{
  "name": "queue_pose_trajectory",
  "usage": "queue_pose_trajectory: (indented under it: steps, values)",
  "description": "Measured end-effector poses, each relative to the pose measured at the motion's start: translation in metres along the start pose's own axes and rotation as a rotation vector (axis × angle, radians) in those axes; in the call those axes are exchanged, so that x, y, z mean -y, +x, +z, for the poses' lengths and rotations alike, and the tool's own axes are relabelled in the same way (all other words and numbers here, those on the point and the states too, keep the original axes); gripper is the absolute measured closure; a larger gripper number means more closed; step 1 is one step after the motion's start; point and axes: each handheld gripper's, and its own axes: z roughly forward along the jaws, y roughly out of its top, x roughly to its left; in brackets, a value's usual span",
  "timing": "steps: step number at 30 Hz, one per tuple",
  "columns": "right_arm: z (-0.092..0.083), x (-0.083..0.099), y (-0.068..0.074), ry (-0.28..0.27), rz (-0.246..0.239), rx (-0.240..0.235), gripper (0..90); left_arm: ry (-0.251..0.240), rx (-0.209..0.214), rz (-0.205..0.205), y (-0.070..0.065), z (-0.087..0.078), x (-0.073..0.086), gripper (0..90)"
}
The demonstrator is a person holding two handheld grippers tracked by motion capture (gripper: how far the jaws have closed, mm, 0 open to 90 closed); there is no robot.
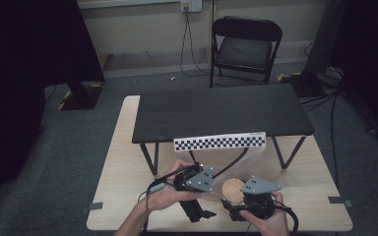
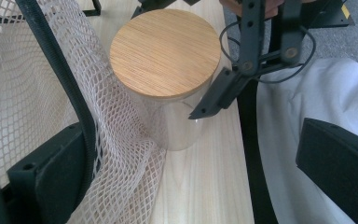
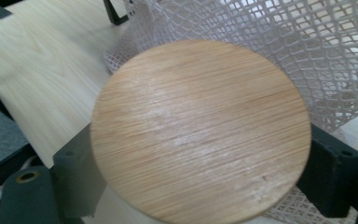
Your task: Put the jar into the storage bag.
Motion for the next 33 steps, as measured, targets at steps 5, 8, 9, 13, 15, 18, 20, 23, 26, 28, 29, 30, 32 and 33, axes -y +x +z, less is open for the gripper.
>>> queue_pose_trajectory:
  steps: [5, 8, 9, 13, 15, 18, 20, 23, 26, 28, 29, 30, 32, 33]
  values:
    - [-0.002, 0.0, -0.001, -0.018, 0.001, -0.01, 25.2, 0.0, -0.003, -0.003, 0.0, 0.001, 0.0, 0.5]
    - [-0.003, 0.001, -0.001, -0.032, 0.003, 0.004, 25.9, 0.0, -0.009, -0.009, 0.001, 0.002, 0.0, 0.4]
    - [-0.004, 0.001, -0.001, -0.037, 0.007, 0.003, 25.9, 0.003, -0.009, -0.007, 0.001, 0.002, 0.0, 0.4]
    - [-0.007, 0.001, -0.004, -0.056, 0.022, 0.007, 26.0, -0.001, -0.006, -0.005, 0.0, 0.001, 0.0, 0.4]
    - [-0.011, 0.001, -0.006, -0.067, 0.036, 0.005, 26.0, -0.002, -0.011, -0.005, 0.0, 0.001, 0.0, 0.4]
    - [-0.016, -0.001, -0.009, -0.088, 0.057, 0.001, 26.0, 0.002, -0.016, -0.003, 0.0, 0.002, 0.0, 0.4]
    - [-0.02, -0.003, -0.011, -0.102, 0.066, 0.006, 26.0, 0.002, -0.015, -0.002, 0.0, 0.002, 0.001, 0.4]
    - [-0.025, -0.004, -0.014, -0.124, 0.084, 0.01, 26.1, 0.004, -0.022, 0.004, 0.0, 0.003, 0.001, 0.5]
    - [-0.03, -0.007, -0.018, -0.14, 0.099, 0.011, 26.0, 0.004, -0.024, 0.003, 0.0, 0.004, 0.0, 0.5]
    - [-0.034, -0.009, -0.019, -0.152, 0.108, 0.006, 26.1, 0.007, -0.027, 0.006, 0.001, 0.005, 0.0, 0.5]
    - [-0.036, -0.011, -0.02, -0.158, 0.109, 0.006, 26.0, 0.008, -0.029, 0.003, 0.001, 0.005, 0.001, 0.5]
    - [-0.038, -0.012, -0.02, -0.163, 0.11, 0.009, 26.0, 0.007, -0.031, 0.001, 0.001, 0.006, 0.001, 0.5]
    - [-0.041, -0.015, -0.021, -0.177, 0.109, 0.008, 26.1, 0.007, -0.034, -0.001, 0.002, 0.007, 0.001, 0.5]
    - [-0.042, -0.016, -0.021, -0.182, 0.111, 0.007, 26.0, 0.01, -0.036, -0.001, 0.002, 0.007, 0.001, 0.5]
